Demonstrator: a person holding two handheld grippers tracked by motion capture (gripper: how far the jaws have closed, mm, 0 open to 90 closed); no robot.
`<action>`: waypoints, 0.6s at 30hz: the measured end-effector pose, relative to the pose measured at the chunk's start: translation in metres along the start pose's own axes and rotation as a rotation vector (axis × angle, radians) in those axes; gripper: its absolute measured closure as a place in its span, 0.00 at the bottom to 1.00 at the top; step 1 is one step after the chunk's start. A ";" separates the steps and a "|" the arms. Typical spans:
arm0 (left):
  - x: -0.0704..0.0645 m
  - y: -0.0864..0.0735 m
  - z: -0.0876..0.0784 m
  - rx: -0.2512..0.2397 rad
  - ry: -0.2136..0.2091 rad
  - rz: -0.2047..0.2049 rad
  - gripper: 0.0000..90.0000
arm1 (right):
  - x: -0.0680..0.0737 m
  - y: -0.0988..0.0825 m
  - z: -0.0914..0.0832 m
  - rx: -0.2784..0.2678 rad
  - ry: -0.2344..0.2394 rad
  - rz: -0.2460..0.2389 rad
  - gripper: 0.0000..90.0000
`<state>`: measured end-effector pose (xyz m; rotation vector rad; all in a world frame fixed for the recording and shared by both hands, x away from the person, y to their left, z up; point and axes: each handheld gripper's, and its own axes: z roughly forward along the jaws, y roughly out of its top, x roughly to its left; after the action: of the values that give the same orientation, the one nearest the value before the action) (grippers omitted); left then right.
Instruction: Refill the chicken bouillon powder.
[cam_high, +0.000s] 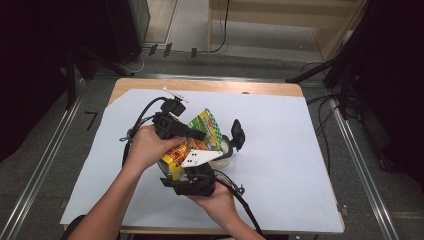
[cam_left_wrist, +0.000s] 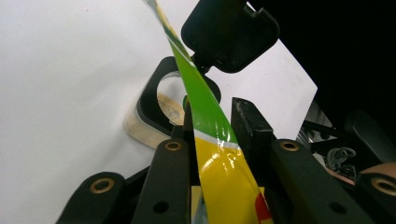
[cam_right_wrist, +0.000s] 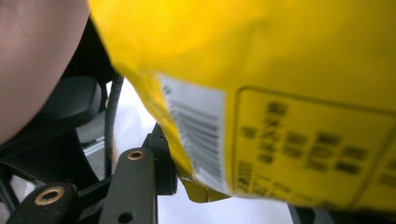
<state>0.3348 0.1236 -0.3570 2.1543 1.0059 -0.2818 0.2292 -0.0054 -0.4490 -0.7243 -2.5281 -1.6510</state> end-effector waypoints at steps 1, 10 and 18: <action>0.000 0.000 0.000 0.001 0.002 0.002 0.87 | 0.001 0.000 0.000 0.000 -0.002 -0.008 0.64; -0.002 0.000 0.001 0.003 0.009 0.006 0.86 | 0.004 -0.001 0.001 0.012 -0.043 -0.059 0.66; -0.004 0.000 -0.001 0.019 0.008 -0.003 0.81 | 0.002 0.000 0.000 -0.013 -0.038 -0.011 0.67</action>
<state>0.3325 0.1223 -0.3543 2.1728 1.0154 -0.2857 0.2275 -0.0051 -0.4489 -0.7515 -2.5535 -1.6750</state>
